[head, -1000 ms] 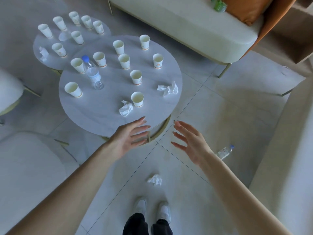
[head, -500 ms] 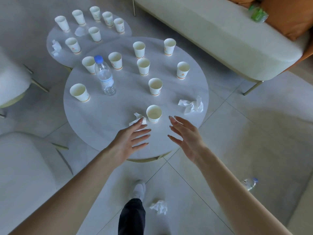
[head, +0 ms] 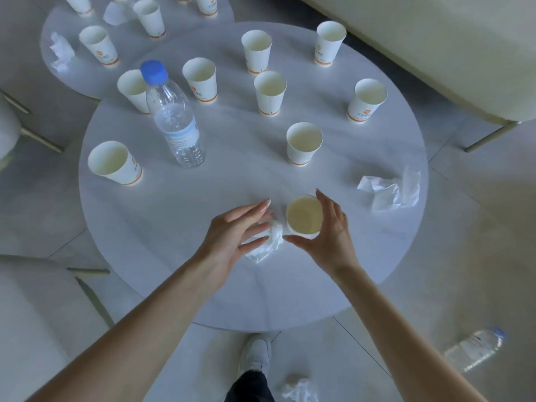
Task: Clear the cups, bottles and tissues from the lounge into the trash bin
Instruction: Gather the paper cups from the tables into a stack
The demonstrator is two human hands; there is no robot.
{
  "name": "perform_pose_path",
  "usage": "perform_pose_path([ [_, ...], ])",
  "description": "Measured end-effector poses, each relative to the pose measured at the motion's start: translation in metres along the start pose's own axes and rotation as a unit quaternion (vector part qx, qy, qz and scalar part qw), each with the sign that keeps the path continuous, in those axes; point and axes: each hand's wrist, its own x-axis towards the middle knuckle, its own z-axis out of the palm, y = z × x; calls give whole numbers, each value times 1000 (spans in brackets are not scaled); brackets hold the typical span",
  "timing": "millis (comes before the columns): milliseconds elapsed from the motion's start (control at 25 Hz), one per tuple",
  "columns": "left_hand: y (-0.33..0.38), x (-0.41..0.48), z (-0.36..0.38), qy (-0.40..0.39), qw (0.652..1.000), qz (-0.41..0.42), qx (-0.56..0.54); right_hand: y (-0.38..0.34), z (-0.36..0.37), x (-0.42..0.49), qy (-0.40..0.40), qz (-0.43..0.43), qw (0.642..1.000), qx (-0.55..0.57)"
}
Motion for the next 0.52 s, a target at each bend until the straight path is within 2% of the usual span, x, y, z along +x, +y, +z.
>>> perform_pose_path([
  [160, 3, 16, -9, -5, 1000, -26, 1, -4, 13, 13, 22, 12, 999, -40],
  [240, 8, 18, -11, -9, 1000, -23, 14, -10, 6, 18, 51, 33, 998, -18],
  [360, 20, 20, -11, -35, 999, -6, 41, -29, -24, 34, 78, 114, 980, 141],
  [440, 32, 22, -8, -58, 997, 5, 59, -49, -52, 49, 36, 154, 947, 279],
  [520, 45, 24, -5, -80, 994, 17, 76, -74, -75, 60, -34, 157, 935, 317],
])
